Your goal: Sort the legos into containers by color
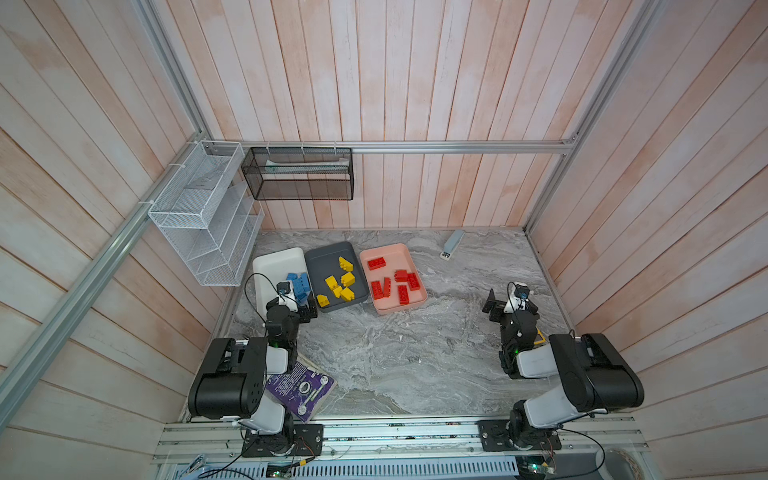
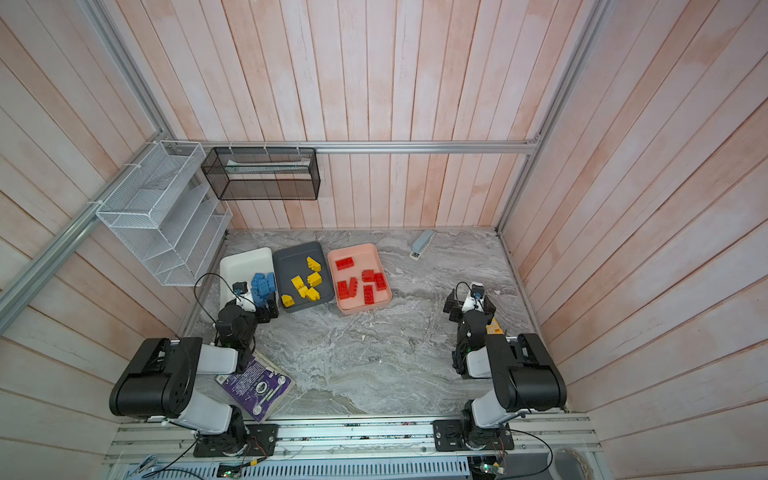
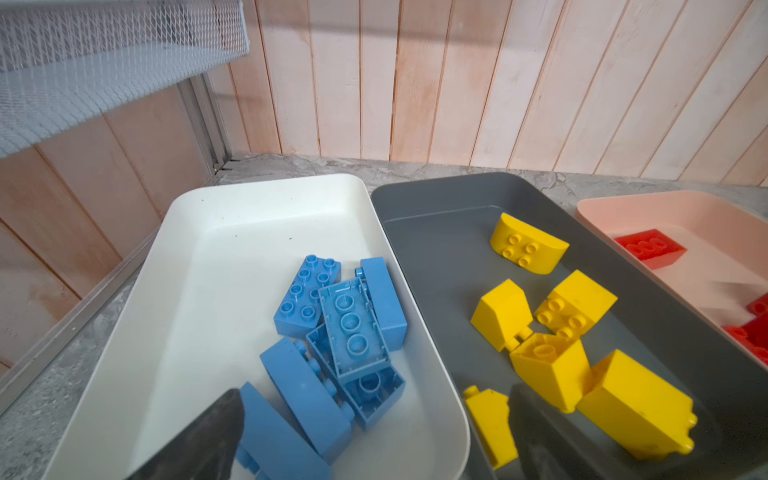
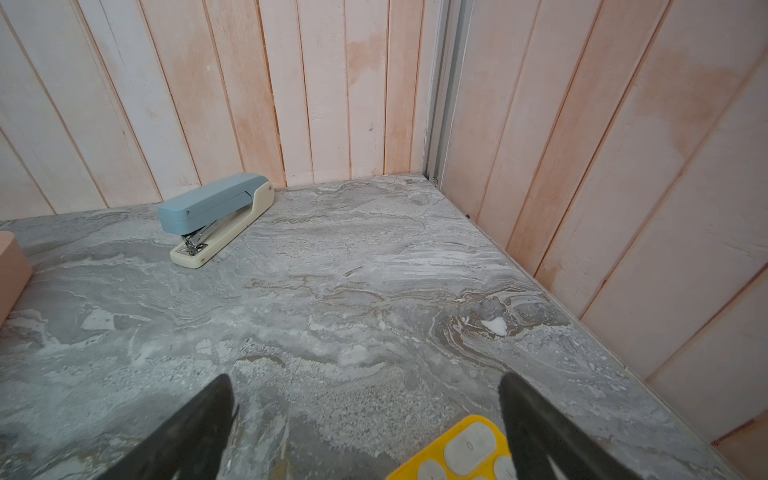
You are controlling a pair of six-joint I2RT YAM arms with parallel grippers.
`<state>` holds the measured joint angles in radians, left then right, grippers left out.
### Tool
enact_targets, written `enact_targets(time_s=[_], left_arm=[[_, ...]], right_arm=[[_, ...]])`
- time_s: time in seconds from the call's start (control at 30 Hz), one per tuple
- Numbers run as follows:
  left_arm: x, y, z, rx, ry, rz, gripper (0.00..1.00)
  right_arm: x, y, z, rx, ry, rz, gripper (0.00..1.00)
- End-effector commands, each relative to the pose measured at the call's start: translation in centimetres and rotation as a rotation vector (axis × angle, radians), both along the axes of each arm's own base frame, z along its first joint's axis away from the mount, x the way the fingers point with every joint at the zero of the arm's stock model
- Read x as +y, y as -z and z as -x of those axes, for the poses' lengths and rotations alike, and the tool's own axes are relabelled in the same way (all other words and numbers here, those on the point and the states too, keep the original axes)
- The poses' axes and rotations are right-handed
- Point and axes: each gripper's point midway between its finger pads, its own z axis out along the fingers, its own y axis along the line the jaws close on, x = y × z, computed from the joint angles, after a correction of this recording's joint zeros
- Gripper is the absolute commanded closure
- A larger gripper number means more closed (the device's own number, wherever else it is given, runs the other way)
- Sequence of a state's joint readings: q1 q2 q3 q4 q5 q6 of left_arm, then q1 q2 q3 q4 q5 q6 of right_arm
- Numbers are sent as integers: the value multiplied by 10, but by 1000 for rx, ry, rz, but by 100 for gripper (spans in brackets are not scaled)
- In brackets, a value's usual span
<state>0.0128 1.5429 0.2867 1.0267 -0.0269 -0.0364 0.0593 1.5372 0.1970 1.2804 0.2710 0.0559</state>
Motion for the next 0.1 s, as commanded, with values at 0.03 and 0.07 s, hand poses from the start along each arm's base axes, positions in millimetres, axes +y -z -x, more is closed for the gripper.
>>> enact_targets(time_s=[0.03,0.07], left_arm=[[2,-21,-4,-86,-1,-16,0],[2,-19,-4,-75,-1,-16,0]], right_arm=[[4,-12,-4,-44,-15,-6,0],[4,-11,-3,-43,-15,-6,0]])
